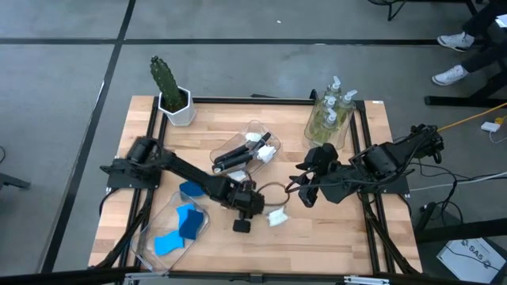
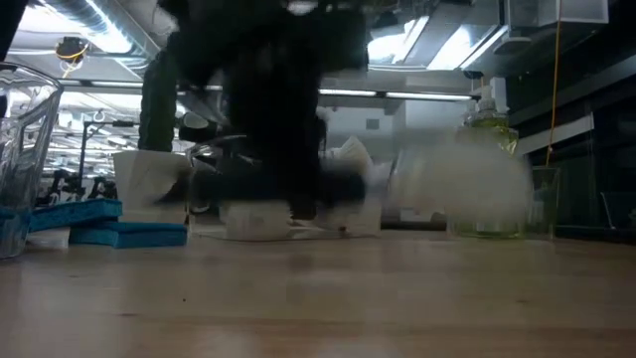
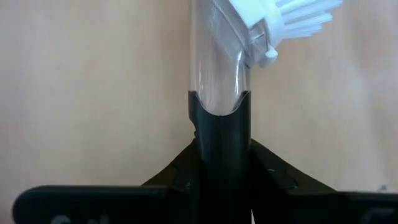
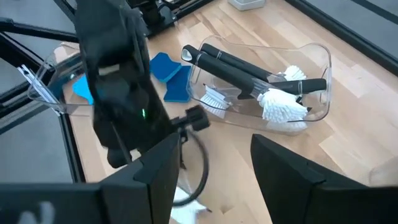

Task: Pick & Place Kitchen Sink Supplies
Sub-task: Put the black dish brush into the top left transparent bin

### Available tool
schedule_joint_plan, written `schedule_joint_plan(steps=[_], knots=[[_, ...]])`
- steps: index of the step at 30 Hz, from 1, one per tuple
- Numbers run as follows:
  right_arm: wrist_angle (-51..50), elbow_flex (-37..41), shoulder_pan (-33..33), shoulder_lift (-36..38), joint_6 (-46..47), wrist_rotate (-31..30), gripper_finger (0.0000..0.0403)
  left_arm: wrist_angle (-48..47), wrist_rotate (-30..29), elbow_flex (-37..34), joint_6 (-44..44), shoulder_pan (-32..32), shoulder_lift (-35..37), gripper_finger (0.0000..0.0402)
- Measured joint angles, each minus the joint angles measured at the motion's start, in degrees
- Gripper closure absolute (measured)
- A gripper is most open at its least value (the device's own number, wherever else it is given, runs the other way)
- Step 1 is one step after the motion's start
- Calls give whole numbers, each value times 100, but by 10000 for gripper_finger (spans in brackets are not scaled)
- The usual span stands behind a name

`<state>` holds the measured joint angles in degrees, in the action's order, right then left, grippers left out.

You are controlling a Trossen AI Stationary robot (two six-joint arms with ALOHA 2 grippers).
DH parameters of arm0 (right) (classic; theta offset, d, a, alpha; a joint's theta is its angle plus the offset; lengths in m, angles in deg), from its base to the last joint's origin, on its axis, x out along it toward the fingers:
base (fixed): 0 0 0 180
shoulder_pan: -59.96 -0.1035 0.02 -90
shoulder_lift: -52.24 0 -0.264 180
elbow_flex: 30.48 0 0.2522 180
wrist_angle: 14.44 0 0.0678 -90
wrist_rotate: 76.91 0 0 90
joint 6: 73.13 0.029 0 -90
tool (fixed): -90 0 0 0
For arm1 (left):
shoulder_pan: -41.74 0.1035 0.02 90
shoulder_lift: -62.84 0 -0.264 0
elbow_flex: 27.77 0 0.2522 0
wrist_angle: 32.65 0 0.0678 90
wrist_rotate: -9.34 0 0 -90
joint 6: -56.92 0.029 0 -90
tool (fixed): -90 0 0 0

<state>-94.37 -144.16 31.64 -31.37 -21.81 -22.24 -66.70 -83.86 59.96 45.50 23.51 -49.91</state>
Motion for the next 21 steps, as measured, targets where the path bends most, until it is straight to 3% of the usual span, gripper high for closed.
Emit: schedule_joint_plan(steps=[7, 21], knots=[[35, -2, 0, 105, 84, -6, 207, 144, -204, 22, -106, 161, 1074, 320], [147, -2, 2, 163, 251, -111, 207, -24, -1652, 35, -1109, 276, 2811, 320]])
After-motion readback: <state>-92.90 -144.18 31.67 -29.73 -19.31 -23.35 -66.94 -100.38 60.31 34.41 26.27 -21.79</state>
